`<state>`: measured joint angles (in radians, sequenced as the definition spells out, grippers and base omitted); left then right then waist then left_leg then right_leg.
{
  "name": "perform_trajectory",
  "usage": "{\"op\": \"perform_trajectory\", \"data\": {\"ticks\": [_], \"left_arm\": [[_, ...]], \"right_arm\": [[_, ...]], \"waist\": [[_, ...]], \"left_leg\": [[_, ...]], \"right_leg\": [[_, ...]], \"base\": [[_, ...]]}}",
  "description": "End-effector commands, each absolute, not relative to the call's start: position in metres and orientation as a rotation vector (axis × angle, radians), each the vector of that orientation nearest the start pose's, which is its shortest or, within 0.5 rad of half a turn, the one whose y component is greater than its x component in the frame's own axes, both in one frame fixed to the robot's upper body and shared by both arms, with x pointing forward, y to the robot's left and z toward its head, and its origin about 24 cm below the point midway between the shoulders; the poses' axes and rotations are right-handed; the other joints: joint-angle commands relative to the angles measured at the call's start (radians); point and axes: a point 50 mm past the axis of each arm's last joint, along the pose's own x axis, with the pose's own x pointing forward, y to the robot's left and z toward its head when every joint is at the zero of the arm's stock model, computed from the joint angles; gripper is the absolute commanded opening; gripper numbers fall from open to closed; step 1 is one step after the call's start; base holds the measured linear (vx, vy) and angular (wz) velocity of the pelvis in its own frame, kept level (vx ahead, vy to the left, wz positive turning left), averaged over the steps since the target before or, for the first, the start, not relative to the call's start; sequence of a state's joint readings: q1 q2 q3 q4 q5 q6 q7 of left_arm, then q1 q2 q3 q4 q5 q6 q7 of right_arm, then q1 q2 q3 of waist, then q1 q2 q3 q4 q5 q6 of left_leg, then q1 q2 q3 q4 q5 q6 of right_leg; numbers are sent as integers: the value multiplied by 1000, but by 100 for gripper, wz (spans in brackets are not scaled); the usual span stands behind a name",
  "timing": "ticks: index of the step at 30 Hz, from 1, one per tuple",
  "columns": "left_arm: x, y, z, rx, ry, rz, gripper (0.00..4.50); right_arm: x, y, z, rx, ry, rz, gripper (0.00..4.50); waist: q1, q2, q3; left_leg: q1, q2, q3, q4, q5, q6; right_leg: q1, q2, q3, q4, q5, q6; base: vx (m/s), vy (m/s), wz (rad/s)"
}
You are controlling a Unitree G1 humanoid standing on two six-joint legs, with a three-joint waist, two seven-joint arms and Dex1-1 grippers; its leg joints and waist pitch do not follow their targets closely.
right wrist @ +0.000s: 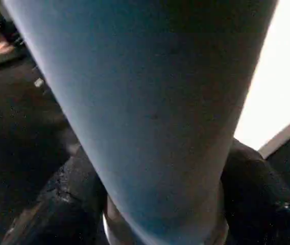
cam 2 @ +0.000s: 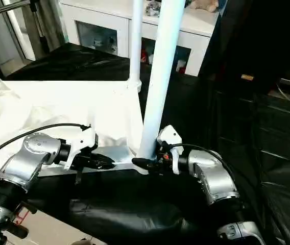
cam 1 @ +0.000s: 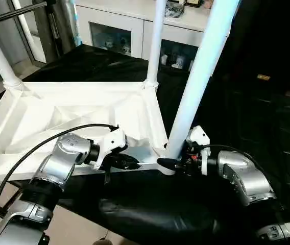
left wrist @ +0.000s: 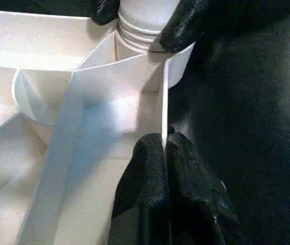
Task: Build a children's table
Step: Rotate leg to tighten
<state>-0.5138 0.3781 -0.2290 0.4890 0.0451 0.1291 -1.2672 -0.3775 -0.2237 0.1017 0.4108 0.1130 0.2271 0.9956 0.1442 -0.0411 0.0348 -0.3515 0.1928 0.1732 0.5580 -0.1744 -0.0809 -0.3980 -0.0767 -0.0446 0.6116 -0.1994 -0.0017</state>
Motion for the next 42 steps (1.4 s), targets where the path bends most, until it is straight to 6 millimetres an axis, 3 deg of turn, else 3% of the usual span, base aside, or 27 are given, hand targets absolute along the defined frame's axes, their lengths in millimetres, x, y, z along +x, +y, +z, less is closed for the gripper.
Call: {"op": "perform_trajectory", "data": {"ticks": [1, 6, 8, 10, 13, 16, 21, 26, 30, 31, 37, 42], "left_arm": [[318, 111, 57, 382, 359, -1265, 0], [335, 94, 58, 371, 347, -1078, 0], [336, 92, 58, 366, 345, -1065, 0], [339, 84, 60, 359, 325, -1025, 0], [339, 77, 60, 357, 311, -1041, 0], [336, 77, 59, 362, 306, -1078, 0], [330, 83, 58, 371, 308, -1141, 0], [320, 95, 57, 397, 303, -1255, 0], [315, 101, 57, 395, 309, -1314, 0], [312, 104, 58, 394, 313, -1342, 0], [305, 113, 58, 400, 331, -1413, 0], [301, 117, 58, 394, 341, -1447, 0]], "right_arm": [[290, -82, 20, 5, 362, 1095, 270], [310, -79, 2, -18, 430, 638, 267], [311, -78, 1, -10, 436, 606, 267], [316, -74, 0, -59, 430, 494, 267], [314, -62, 5, 10, 383, 606, 267], [310, -56, 11, 88, 367, 708, 337], [306, -55, 17, 35, 315, 828, 383], [296, -63, 27, 32, 264, 1039, 383], [291, -72, 33, 21, 253, 1152, 383], [290, -76, 36, 16, 247, 1198, 383], [281, -86, 39, -2, 283, 1341, 383], [275, -88, 37, -23, 314, 1394, 383]], "waist": [[-5, 1, -39], [-13, 4, -36], [-11, 5, -39], [-11, 7, -42], [-8, 7, -45], [-8, 7, -46], [-8, 7, -45], [-9, 4, -45], [-13, 4, -47], [-14, 0, -47], [-5, 2, -44], [-1, 0, -44]], "left_leg": [[8, 37, -6, -70, -264, -3], [14, 34, -15, -79, -326, -50], [16, 35, -16, -78, -331, -50], [13, 36, -13, -77, -314, -43], [12, 33, -8, -71, -277, -30], [4, 33, -8, -69, -238, -8], [4, 33, -8, -70, -252, -1], [0, 36, -9, -69, -243, 19], [1, 37, -6, -63, -202, 36], [0, 35, -5, -62, -192, 40], [1, 40, -2, -60, -193, 49], [2, 40, -3, -61, -201, 38]], "right_leg": [[36, -69, 42, -82, -240, -181], [28, -73, 42, -97, -406, -122], [27, -73, 43, -98, -398, -114], [27, -70, 45, -92, -320, -124], [30, -66, 46, -84, -228, -138], [39, -64, 44, -76, -158, -152], [41, -66, 43, -79, -178, -154], [46, -66, 42, -78, -163, -157], [45, -63, 41, -69, -81, -191], [46, -64, 40, -67, -70, -199], [44, -63, 39, -67, -103, -207], [44, -65, 38, -67, -130, -204]], "base": [[0, 0, 0], [0, 0, 0], [0, 0, 0], [0, 0, 0], [0, 0, 0], [0, 0, 0], [0, 0, 0], [0, 0, 0], [0, 0, 0], [0, 0, 0], [0, 0, 0], [0, 0, 0]]}}
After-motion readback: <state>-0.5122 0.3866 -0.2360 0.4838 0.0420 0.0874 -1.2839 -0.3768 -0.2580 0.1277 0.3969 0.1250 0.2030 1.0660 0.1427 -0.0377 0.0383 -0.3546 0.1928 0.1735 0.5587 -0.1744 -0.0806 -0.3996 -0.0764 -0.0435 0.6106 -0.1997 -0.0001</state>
